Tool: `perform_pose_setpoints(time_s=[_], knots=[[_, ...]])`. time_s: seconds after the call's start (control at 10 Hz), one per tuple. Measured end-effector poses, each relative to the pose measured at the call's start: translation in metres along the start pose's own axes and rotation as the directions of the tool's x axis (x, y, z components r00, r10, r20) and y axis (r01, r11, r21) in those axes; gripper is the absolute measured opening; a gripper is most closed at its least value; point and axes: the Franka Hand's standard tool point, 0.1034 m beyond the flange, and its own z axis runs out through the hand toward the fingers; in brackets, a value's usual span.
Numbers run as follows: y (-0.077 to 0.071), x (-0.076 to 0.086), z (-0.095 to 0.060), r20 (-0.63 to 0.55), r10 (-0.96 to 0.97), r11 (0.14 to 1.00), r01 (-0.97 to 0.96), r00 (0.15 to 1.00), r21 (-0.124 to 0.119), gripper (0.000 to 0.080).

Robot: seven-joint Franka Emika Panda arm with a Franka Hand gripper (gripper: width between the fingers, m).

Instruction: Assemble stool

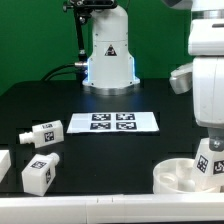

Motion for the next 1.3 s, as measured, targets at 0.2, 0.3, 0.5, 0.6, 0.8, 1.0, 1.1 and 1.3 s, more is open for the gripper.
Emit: perform_pose_setpoints(time_s=[0.2,0.3,0.5,0.6,0.8,1.0,1.1,1.3], knots=[[-0.009,0.004,0.019,0.052,-0.288,0.958,0.288,0.956,0.005,0.0648],[-0.013,0.007,0.025,0.061,-0.343,0.939,0.343,0.937,0.006,0.0648],[-0.007,-0.006,0.029,0.065,-0.478,0.878,0.478,0.876,0.023,0.0648],[-0.007,-0.007,0.03,0.069,-0.485,0.875,0.484,0.872,0.024,0.0648],[-0.007,-0.007,0.03,0.069,-0.446,0.895,0.446,0.892,0.021,0.0387],[-0.007,-0.007,0.03,0.071,-0.268,0.963,0.268,0.961,0.007,0.0333],[-0.006,-0.007,0.029,0.071,-0.188,0.982,0.188,0.98,0.0,0.0333],[-0.003,-0.009,0.028,0.054,0.107,0.994,-0.106,0.993,-0.012,0.0333]])
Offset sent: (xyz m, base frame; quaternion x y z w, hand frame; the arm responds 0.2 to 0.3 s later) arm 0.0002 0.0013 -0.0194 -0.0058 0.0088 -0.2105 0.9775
